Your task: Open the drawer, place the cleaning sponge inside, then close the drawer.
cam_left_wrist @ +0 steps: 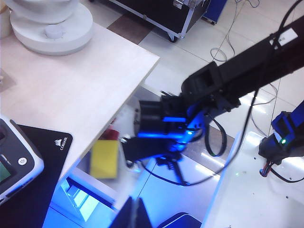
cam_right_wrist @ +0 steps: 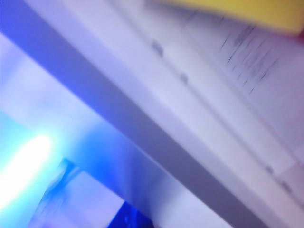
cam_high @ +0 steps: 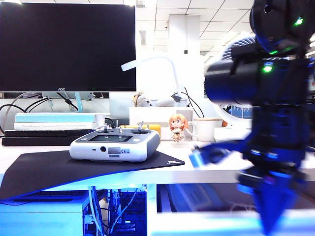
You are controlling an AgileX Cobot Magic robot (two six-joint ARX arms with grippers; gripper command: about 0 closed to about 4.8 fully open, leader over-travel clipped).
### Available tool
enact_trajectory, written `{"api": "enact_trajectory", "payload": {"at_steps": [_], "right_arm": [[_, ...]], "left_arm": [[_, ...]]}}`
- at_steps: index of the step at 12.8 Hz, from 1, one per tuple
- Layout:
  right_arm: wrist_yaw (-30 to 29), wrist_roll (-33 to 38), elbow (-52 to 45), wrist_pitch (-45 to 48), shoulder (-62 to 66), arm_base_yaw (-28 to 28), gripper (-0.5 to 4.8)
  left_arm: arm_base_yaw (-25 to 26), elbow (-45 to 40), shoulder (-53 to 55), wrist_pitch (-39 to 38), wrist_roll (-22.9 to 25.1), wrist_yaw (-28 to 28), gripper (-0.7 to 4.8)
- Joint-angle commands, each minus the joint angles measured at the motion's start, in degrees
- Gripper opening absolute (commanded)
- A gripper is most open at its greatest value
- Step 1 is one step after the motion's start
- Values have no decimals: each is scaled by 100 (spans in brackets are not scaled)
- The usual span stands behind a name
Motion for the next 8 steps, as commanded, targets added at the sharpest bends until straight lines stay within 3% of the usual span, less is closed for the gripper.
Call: {"api": "enact_trajectory", "payload": {"at_steps": [1, 8], "right_arm": [[127, -7, 535, -50, -85, -9, -7], [116, 37, 817, 79, -1003, -11, -6]], "left_arm": [[0, 11, -28, -20, 44, -11, -6], [0, 11, -28, -79, 44, -7, -6]]}}
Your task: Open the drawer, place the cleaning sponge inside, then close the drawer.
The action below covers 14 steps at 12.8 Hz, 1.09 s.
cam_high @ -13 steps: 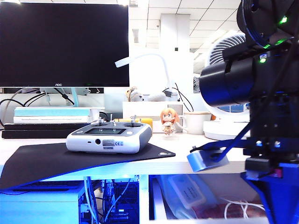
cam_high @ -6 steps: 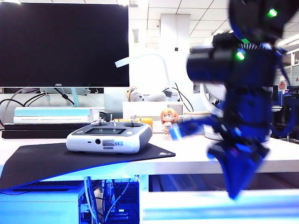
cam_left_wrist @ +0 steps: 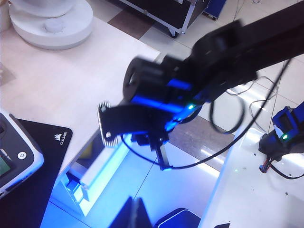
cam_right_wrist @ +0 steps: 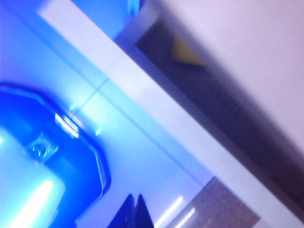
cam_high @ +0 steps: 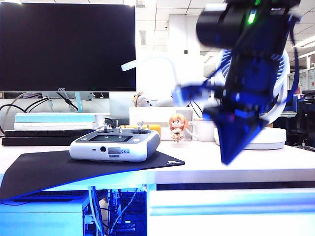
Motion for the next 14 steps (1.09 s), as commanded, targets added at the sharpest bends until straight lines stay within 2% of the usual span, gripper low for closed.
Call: {"api": "enact_trajectory", "payload": {"at_steps": [1, 8, 10, 14], "right_arm": [[7, 57, 15, 157, -439, 2, -6], [-284, 313, -52, 673, -367, 2, -6], [-769, 328, -269, 1049, -79, -35, -6], [-763, 337, -330, 2496, 1176, -146, -6]], "left_arm": [[0, 11, -28, 24, 37, 13, -6], [0, 11, -35, -28, 39, 11, -6], [0, 11, -35, -31, 37, 11, -6], [0, 11, -37, -31, 37, 11, -6]]}}
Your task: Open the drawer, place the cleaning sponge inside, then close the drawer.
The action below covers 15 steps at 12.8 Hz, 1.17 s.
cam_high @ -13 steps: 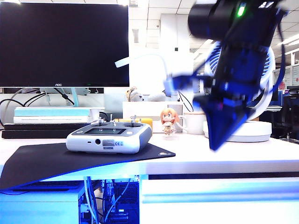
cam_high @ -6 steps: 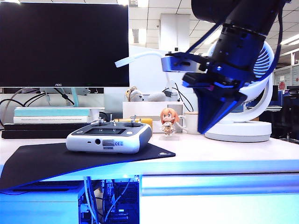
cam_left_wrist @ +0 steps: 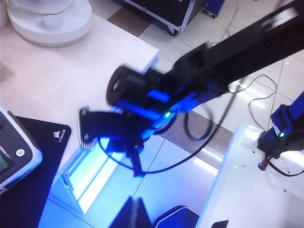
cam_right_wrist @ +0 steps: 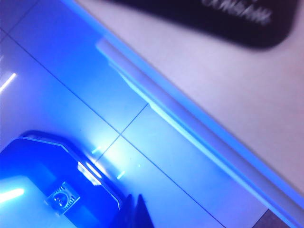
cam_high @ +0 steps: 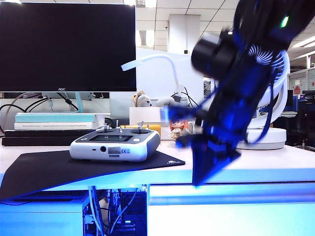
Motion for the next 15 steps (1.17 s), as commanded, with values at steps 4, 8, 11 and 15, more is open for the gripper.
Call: {"api": "enact_trajectory", "payload": {"at_steps": [4, 8, 11, 15], "right_arm": [[210, 179, 79, 949, 485, -129, -6], [55, 188, 98, 946, 518, -203, -6], [-109, 216, 227, 328, 540, -208, -6], [-142, 236, 291, 667, 817, -210, -6]], "left_arm": [[0, 11, -17, 39, 37, 17, -6], [0, 11, -17, 35, 37, 17, -6], [0, 11, -20, 9, 35, 15, -6], [0, 11, -20, -20, 37, 15, -6]]}}
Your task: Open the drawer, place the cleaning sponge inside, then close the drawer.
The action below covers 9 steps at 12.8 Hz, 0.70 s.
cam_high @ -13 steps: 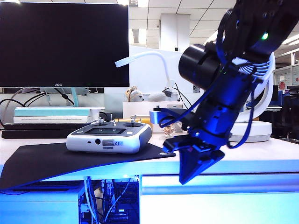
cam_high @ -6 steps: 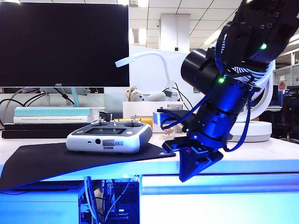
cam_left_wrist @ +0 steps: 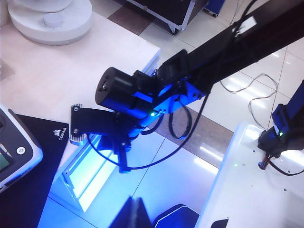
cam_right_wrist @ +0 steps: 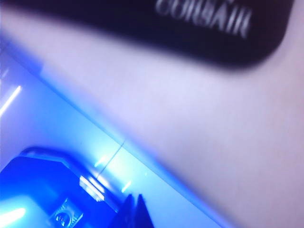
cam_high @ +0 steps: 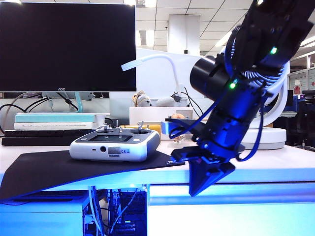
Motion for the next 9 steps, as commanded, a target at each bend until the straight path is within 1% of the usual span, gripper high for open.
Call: {"api": "enact_trajectory", "payload": {"at_steps": [1, 3, 6, 7, 9], "right_arm": [[-4, 39, 153, 199, 330, 4, -6], [260, 39, 192, 560, 413, -2, -6], [363, 37, 262, 693, 413, -7, -6], [358, 42, 262, 708, 407, -7, -6], [304, 125, 256, 337, 181, -4, -6]], "left_arm": [[0, 11, -15, 13, 37, 20, -6], [0, 11, -15, 11, 35, 20, -6], [0, 11, -15, 11, 35, 20, -6], [0, 11, -15, 11, 35, 20, -6], [0, 11, -15, 2, 35, 22, -6]]}}
